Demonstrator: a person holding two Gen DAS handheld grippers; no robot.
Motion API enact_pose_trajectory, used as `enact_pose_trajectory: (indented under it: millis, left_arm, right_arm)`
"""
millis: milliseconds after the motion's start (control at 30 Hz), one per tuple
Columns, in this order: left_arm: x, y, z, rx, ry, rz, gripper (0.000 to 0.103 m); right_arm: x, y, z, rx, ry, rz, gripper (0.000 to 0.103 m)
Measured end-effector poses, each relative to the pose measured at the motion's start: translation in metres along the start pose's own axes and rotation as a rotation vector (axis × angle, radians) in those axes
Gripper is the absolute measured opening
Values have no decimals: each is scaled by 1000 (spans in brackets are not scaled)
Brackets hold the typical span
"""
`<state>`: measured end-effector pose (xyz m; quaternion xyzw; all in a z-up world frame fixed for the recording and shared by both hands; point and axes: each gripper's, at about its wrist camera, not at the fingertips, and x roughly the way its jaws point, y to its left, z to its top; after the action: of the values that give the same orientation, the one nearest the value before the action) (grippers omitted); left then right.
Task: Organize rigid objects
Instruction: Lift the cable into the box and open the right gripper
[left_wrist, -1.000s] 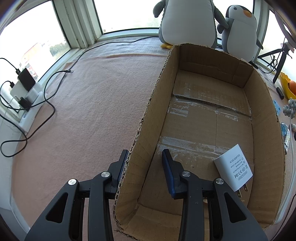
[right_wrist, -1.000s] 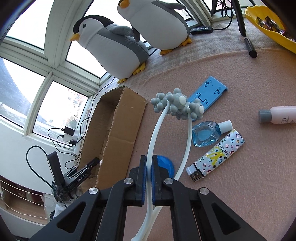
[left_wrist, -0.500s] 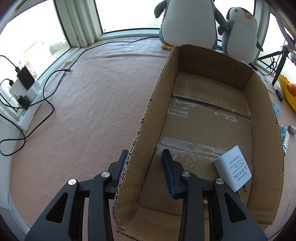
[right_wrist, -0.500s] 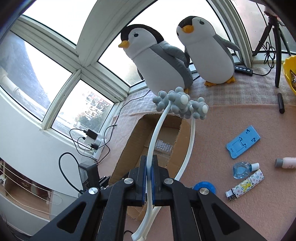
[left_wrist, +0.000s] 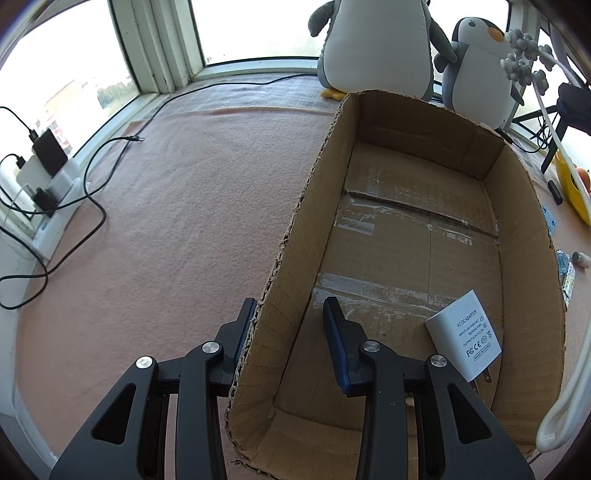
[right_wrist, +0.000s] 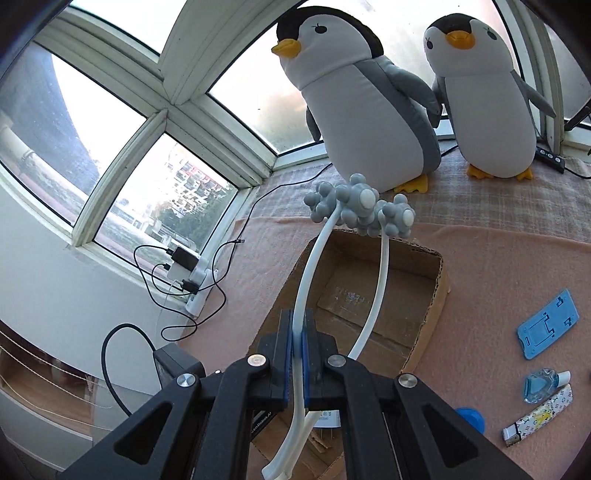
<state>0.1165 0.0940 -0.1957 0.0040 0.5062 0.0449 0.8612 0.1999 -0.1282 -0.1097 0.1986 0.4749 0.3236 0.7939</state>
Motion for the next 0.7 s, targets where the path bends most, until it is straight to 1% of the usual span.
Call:
enact_pose_trajectory:
  millis: [133, 267, 300, 333, 400, 533, 700]
  left_arm:
    - [0, 0, 0, -2, -1, -2, 35]
    - [0, 0, 0, -2, 0, -1, 35]
    - [0, -1, 0, -2, -1, 0, 35]
    - [0, -1, 0, -2, -2, 0, 35]
    - [0, -1, -1, -1, -2, 0, 35]
    - [0, -2, 0, 1, -3, 2, 35]
    - [0, -2, 0, 1, -2, 2, 35]
  right_arm:
    - [24, -2, -4, -10, 54, -44, 4]
    - [36, 1, -9, -49, 90, -107, 6]
    - [37, 2, -10, -53, 97, -114, 13]
    - [37, 1, -10, -52, 102, -120, 27]
    - [34, 2, -10, -55, 83, -146, 42]
    - [24, 3, -9, -72, 54, -189, 43]
    - [1, -3, -12, -57, 25, -193, 43]
